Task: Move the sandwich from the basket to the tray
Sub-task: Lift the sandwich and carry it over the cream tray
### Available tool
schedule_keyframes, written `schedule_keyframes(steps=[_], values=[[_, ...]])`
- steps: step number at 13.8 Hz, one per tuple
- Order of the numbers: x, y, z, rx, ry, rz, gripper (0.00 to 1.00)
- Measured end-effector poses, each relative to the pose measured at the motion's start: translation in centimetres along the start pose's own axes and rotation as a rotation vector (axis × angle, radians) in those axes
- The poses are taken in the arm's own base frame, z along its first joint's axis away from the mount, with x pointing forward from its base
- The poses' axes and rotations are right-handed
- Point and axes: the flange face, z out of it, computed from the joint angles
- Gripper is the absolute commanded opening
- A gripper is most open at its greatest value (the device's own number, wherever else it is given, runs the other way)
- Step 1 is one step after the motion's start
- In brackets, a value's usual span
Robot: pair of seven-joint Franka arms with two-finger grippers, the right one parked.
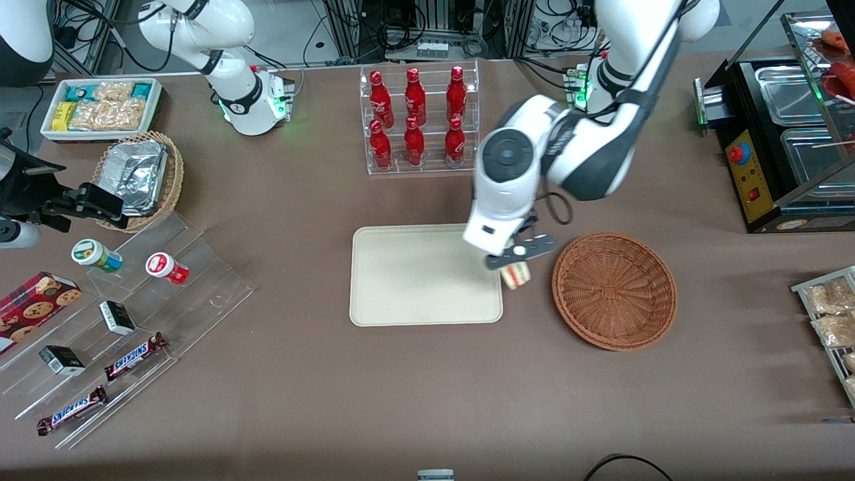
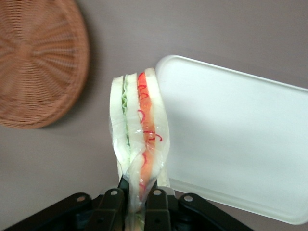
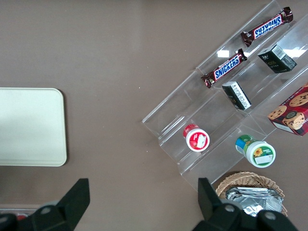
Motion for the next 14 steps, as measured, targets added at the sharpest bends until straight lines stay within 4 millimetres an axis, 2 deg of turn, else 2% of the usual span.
schedule_keyframes(steps=[3, 6, 8, 11, 14], values=[[-3.0, 5.5, 2.2, -0.035, 0.013, 0.074, 0.00], [-5.9, 9.0, 4.6, -0.045, 0.014, 0.133, 0.00], [-6.2, 9.5, 5.9, -0.039, 0.008, 0.147, 0.00], [-5.5, 9.7, 7.1, -0.055, 0.020, 0.187, 0.00], [-5.0, 10.6, 9.6, -0.086, 0.033, 0.206, 0.00]])
